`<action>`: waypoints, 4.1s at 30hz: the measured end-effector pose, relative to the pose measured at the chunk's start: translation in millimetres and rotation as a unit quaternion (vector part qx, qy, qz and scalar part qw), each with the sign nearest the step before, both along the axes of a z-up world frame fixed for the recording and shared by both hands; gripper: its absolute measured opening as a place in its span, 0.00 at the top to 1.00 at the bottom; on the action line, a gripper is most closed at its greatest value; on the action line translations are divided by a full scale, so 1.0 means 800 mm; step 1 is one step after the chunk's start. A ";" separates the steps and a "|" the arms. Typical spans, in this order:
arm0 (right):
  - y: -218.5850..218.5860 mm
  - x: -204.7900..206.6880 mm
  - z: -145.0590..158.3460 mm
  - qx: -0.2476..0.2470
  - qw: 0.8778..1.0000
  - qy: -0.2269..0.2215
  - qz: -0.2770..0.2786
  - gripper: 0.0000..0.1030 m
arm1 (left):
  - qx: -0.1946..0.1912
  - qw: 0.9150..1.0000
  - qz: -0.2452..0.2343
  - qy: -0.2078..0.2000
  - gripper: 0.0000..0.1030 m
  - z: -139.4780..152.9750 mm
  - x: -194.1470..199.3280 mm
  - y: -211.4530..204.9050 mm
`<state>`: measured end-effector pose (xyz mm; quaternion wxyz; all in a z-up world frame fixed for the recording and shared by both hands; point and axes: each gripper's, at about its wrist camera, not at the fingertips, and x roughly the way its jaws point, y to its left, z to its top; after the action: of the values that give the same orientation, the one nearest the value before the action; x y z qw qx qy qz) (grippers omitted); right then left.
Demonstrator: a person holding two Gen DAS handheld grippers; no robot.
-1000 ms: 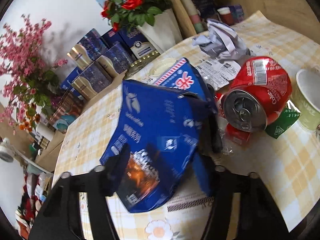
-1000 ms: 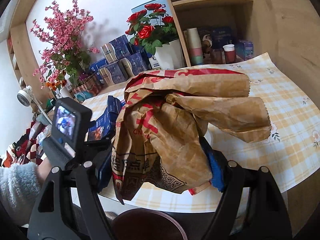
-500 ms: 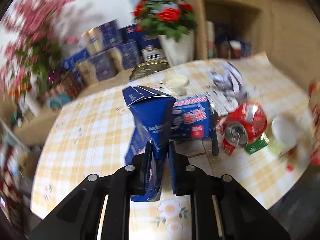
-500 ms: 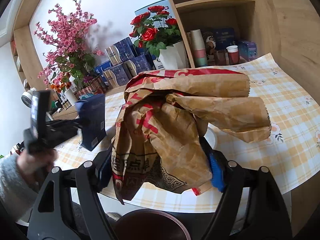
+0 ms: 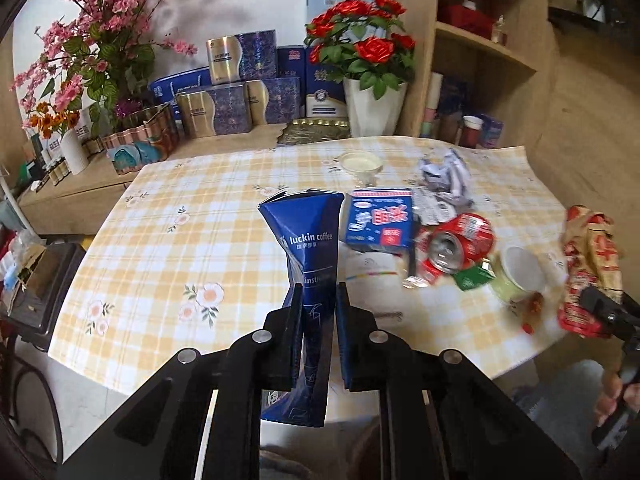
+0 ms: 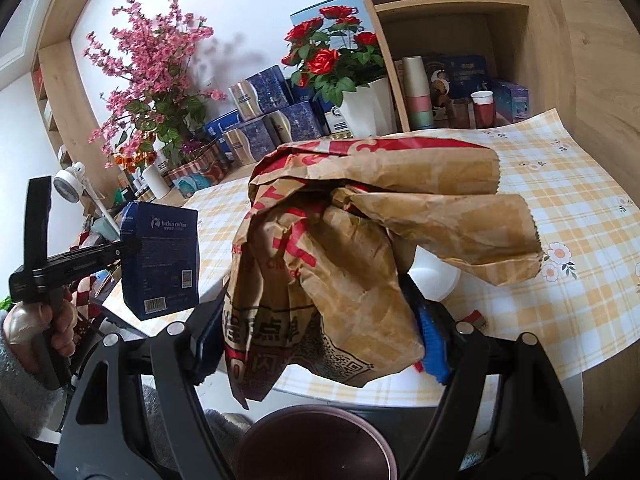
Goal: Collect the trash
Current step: 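Grasp the blue Luckin coffee bag with the left gripper while the right gripper carries the paper bag, then lower both bags over the brown bin and open both grippers, then move the right gripper to the white paper cup and grasp its rim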
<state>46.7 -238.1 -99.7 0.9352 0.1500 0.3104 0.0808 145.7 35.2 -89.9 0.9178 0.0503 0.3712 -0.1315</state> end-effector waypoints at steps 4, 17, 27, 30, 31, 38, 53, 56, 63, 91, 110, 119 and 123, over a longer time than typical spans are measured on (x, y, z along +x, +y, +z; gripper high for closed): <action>0.013 -0.022 0.006 -0.007 1.000 0.003 0.021 0.25 | -0.028 1.000 -0.013 -0.001 0.86 0.014 -0.042 0.003; 0.076 -0.080 -0.072 -0.083 0.977 0.139 0.135 0.24 | -0.079 0.995 -0.061 0.011 0.86 0.005 -0.167 -0.002; 0.094 -0.064 -0.191 -0.002 0.943 0.295 0.153 0.24 | -0.082 0.992 -0.087 0.040 0.86 -0.019 -0.195 -0.009; 0.094 -0.064 -0.205 0.010 0.944 0.298 0.143 0.18 | -0.081 0.991 -0.094 0.052 0.86 -0.028 -0.192 -0.014; 0.095 -0.064 -0.210 0.012 0.942 0.304 0.140 0.17 | -0.078 0.991 -0.096 0.056 0.86 -0.031 -0.190 -0.017; 0.086 -0.061 -0.206 0.019 0.948 0.292 0.123 0.07 | -0.069 0.989 -0.101 0.080 0.86 -0.044 -0.181 -0.027; 0.006 -0.100 -0.083 -0.066 0.996 0.021 -0.049 0.06 | -0.039 0.979 -0.132 0.152 0.86 -0.092 -0.180 -0.066; 0.001 -0.092 -0.092 -0.071 0.995 0.018 -0.061 0.06 | -0.026 0.976 -0.140 0.163 0.86 -0.106 -0.178 -0.077; -0.001 -0.089 -0.098 -0.078 0.995 0.007 -0.065 0.06 | 0.019 0.967 -0.161 0.194 0.86 -0.163 -0.171 -0.100; 0.007 -0.077 -0.120 -0.124 0.988 0.050 -0.078 0.06 | -0.018 0.936 -0.145 0.320 0.67 -0.291 -0.111 -0.089; 0.011 -0.083 -0.118 -0.102 0.992 0.037 -0.058 0.06 | -0.100 0.994 -0.033 -0.010 0.06 -0.141 -0.157 -0.026; 0.005 -0.083 -0.106 -0.086 0.995 -0.009 -0.042 0.06 | -0.070 0.995 0.020 -0.062 0.06 -0.130 -0.152 -0.007; 0.001 -0.083 -0.103 -0.086 0.995 -0.025 -0.043 0.05 | -0.069 0.994 0.029 -0.084 0.06 -0.128 -0.152 -0.003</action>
<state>-19.8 -237.7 -181.7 0.9548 0.0799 0.2857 0.0177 24.5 32.4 -192.2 0.9503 -0.0129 0.2845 -0.1253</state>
